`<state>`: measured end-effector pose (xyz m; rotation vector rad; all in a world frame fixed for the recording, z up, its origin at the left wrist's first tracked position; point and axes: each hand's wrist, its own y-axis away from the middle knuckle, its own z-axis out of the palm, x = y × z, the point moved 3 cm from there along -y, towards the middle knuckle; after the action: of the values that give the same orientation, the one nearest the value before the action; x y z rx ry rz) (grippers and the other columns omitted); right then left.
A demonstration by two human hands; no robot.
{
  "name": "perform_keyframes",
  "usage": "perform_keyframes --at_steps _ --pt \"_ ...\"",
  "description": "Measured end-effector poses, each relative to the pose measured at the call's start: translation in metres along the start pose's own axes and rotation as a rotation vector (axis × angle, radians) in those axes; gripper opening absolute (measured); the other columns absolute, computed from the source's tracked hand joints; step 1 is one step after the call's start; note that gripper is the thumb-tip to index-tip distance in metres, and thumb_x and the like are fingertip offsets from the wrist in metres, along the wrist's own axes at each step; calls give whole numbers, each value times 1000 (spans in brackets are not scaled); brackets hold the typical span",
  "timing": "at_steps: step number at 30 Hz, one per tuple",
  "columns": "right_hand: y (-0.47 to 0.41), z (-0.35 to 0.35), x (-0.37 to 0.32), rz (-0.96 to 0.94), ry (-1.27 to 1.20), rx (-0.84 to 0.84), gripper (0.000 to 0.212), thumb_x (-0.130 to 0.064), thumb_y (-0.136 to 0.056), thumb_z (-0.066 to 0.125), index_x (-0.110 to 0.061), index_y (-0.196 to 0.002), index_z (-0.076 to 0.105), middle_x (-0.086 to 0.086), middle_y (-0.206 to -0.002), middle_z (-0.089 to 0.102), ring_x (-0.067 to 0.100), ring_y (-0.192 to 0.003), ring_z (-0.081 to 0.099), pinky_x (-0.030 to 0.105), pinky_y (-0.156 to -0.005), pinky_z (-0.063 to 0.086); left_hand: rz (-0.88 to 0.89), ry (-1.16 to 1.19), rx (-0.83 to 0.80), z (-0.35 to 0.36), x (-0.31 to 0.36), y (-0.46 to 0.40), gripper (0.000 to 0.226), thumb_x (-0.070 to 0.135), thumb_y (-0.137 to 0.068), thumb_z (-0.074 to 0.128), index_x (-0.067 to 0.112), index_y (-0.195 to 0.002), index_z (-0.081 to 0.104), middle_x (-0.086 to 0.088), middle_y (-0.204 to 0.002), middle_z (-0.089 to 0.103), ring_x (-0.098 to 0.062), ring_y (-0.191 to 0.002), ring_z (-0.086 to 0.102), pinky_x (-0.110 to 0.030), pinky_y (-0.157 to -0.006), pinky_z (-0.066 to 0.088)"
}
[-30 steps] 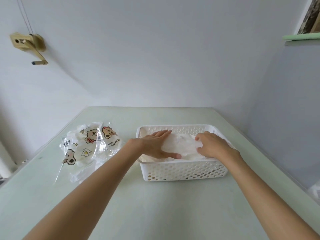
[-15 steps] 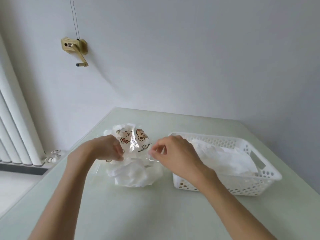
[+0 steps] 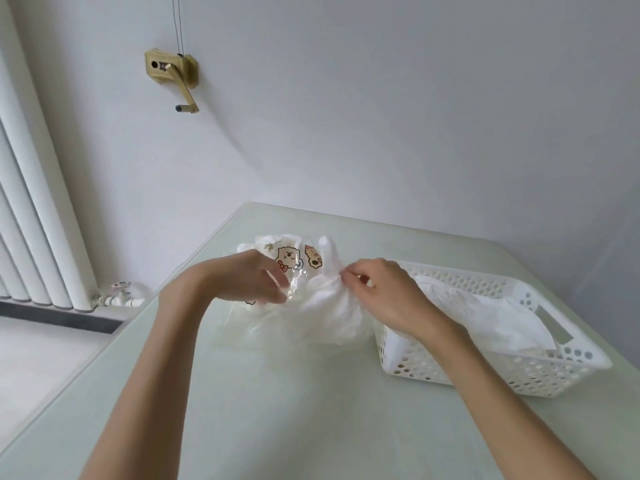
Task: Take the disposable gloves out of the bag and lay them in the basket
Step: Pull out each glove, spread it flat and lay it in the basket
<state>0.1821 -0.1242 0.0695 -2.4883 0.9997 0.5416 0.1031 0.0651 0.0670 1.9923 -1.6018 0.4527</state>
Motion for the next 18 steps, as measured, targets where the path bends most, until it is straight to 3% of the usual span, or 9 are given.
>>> perform_keyframes --at_steps 2,4,7,11,14,18 --pt "0 -2 0 -18 -131 21 35 -28 -96 52 -11 -66 60 -1 -62 56 16 -58 50 30 -64 40 43 40 -4 0 0 0 20 26 -85 70 34 -103 64 13 -103 67 -7 -88 65 -23 -78 49" --pt "-1 -8 1 7 -267 174 22 -30 -87 67 -23 -66 68 -12 -65 65 9 -59 57 20 -62 43 107 103 -4 1 4 0 26 21 -84 72 34 -105 62 13 -105 65 -6 -91 66 -23 -75 50" --pt "-1 4 0 63 -354 108 11 -34 -77 78 -25 -72 74 -15 -66 69 3 -63 61 11 -62 45 204 182 43 0 13 2 24 23 -85 71 33 -105 63 15 -105 65 -1 -95 65 -16 -75 47" --pt "-3 18 2 69 -333 144 20 -31 -90 64 -15 -84 76 -20 -54 59 -2 -51 52 9 -56 36 195 117 11 15 18 -5 12 37 -80 75 37 -83 63 18 -94 68 0 -88 65 -14 -66 46" --pt "-2 13 7 85 -311 252 27 -26 -94 58 -7 -86 75 -14 -61 64 -8 -49 51 8 -52 35 180 144 157 21 13 -19 16 34 -74 80 30 -69 67 14 -75 69 5 -67 62 -8 -59 43" --pt "2 -4 26 177 -423 426 23 -26 -92 61 -10 -80 74 -16 -52 61 -4 -49 53 18 -60 42 159 156 195 20 10 -20 14 33 -72 82 30 -67 70 14 -67 69 -1 -61 61 -22 -54 47"
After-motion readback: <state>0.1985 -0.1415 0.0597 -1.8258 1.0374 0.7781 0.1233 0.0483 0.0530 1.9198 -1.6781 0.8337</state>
